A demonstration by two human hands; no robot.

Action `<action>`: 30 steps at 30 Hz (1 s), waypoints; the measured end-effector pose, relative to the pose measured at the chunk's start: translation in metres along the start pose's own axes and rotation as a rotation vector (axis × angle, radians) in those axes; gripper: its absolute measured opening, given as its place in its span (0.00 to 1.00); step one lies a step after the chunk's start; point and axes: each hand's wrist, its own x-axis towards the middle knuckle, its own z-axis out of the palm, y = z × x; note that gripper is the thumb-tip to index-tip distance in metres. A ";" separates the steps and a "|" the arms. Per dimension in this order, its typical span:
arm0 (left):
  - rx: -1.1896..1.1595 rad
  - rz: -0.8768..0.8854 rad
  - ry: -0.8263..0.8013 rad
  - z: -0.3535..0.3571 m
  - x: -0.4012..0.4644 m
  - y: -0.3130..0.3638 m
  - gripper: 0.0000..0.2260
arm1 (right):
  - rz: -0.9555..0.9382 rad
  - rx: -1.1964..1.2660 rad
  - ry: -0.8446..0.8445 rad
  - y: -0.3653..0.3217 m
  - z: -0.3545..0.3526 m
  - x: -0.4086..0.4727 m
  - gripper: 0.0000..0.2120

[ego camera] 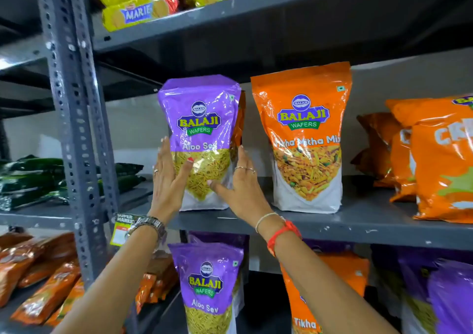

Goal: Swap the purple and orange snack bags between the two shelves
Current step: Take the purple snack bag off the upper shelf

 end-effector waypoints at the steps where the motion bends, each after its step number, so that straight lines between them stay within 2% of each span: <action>1: -0.100 -0.053 -0.017 -0.001 0.005 -0.005 0.35 | 0.010 0.035 0.006 -0.001 0.006 0.006 0.48; 4: -0.447 -0.289 -0.115 -0.001 0.019 -0.014 0.29 | 0.105 0.079 0.012 0.000 0.022 0.020 0.53; 6: -0.521 -0.395 -0.200 0.003 0.023 -0.025 0.21 | 0.159 0.137 -0.027 0.005 0.029 0.024 0.52; 8: -0.534 -0.426 -0.236 0.004 0.022 -0.034 0.20 | 0.150 0.166 -0.047 0.002 0.025 0.021 0.47; 12: -0.504 -0.394 -0.245 -0.001 0.012 -0.030 0.19 | 0.138 0.189 -0.070 0.009 0.023 0.017 0.43; 15: -0.508 -0.397 -0.172 -0.007 0.006 -0.020 0.20 | 0.141 0.239 -0.091 0.006 0.016 0.012 0.43; 22: -0.527 -0.418 -0.059 -0.036 -0.038 0.009 0.31 | 0.076 0.266 -0.111 -0.018 -0.014 -0.026 0.41; 27: -0.418 -0.333 -0.108 -0.061 -0.091 0.033 0.37 | -0.017 0.294 -0.152 -0.018 -0.032 -0.071 0.43; 30: -0.428 -0.315 -0.159 -0.063 -0.124 0.039 0.39 | -0.003 0.286 -0.192 -0.009 -0.037 -0.099 0.41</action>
